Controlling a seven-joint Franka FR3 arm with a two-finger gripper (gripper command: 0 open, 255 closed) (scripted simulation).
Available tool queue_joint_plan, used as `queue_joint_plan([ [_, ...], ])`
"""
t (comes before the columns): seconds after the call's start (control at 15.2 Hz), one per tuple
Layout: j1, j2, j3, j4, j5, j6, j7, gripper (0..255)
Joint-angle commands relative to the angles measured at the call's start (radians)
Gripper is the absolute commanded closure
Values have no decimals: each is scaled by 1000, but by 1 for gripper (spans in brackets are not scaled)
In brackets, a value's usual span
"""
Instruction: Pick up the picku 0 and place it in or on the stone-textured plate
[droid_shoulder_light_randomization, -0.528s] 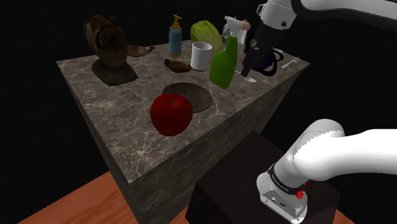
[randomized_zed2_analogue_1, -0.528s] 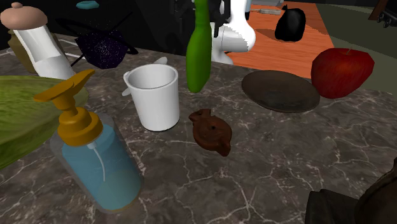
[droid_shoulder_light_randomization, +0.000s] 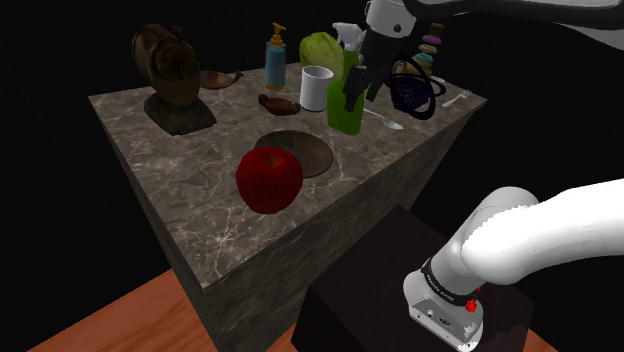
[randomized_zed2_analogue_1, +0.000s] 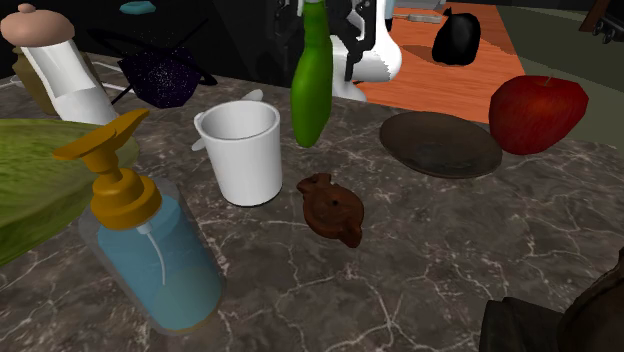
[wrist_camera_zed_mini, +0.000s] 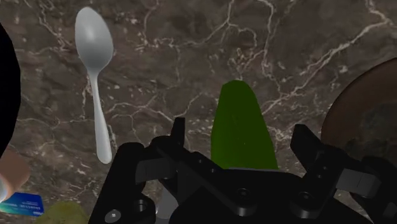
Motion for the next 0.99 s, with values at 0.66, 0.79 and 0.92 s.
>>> queue_joint_plan([
  [0.66, 16, 495, 85, 437, -18, 20, 137, 0],
  [0.79, 23, 582, 95, 532, -30, 4, 160, 0],
  [0.92, 32, 673, 104, 638, -43, -19, 182, 0],
])
